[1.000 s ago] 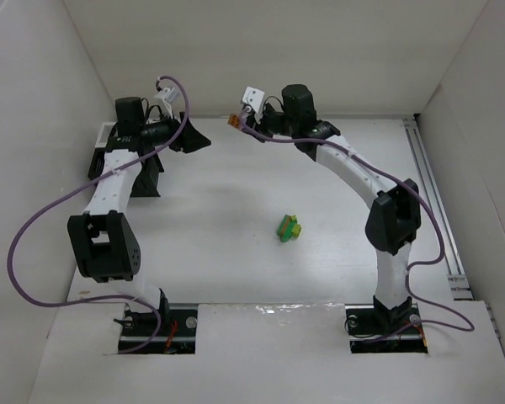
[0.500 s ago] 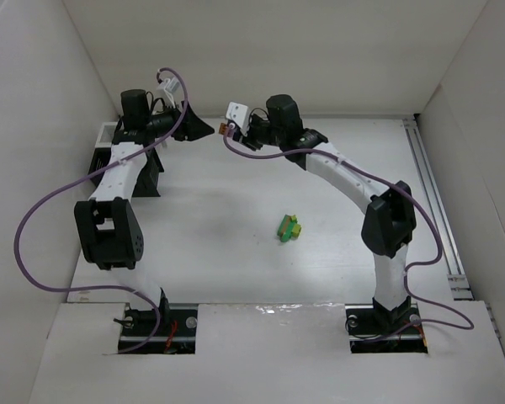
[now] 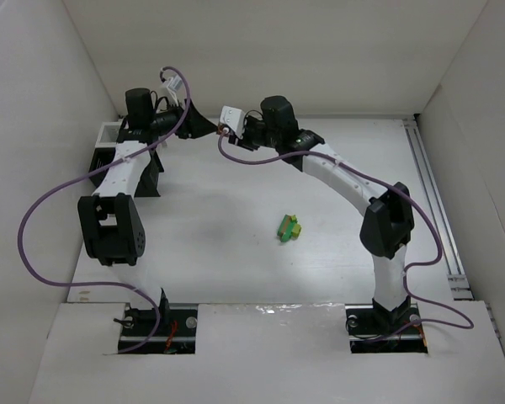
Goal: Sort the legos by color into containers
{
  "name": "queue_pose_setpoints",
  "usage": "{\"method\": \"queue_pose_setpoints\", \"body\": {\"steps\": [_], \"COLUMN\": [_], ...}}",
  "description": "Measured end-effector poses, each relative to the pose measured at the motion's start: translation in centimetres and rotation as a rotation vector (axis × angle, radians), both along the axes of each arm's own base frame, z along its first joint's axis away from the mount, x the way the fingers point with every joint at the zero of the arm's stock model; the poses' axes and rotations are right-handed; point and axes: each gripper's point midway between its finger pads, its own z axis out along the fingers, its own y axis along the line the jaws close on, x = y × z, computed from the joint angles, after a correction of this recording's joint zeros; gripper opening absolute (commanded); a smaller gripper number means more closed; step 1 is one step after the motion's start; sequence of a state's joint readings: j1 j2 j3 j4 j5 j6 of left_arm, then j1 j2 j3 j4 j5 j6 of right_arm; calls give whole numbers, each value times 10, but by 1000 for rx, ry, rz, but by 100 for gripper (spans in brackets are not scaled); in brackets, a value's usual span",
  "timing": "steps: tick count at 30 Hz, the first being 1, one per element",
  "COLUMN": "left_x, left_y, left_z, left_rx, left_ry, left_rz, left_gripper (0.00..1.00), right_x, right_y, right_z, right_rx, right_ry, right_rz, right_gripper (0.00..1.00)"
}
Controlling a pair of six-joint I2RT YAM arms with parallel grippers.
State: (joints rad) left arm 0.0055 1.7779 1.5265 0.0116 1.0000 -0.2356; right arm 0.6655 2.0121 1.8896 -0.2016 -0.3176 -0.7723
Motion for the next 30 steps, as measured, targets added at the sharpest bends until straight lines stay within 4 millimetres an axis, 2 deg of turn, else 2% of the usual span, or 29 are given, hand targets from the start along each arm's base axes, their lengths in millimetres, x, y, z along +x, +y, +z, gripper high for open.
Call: {"method": "queue_pose_setpoints", "body": {"steps": [10, 12, 14, 15, 18, 24, 30], "left_x": [-5, -7, -7, -8, -9, -7, -6], "left_y": [-19, -21, -24, -25, -26, -24, -24], "left_z": [-2, -1, -1, 0, 1, -1, -2], "left_rx": [-36, -38, -41, -42, -45, -43, -43], "left_ry": [19, 17, 14, 14, 13, 21, 29], "left_rz": [-67, -75, -83, -87, -94, -78, -71], "left_gripper": [56, 53, 48, 41, 32, 7, 3], "right_x": [-1, 1, 2, 3, 2, 1, 1], "right_y": [4, 5, 5, 5, 6, 7, 7], "right_z": [-5, -4, -4, -5, -6, -6, -6], "right_rx": [-22, -21, -21, -23, -25, -26, -30], "right_ry": [-3, -7, -9, -9, -7, -12, -15], "right_rz": [3, 2, -2, -4, -5, -7, -13], "right_gripper": [0, 0, 0, 0, 0, 0, 0]}}
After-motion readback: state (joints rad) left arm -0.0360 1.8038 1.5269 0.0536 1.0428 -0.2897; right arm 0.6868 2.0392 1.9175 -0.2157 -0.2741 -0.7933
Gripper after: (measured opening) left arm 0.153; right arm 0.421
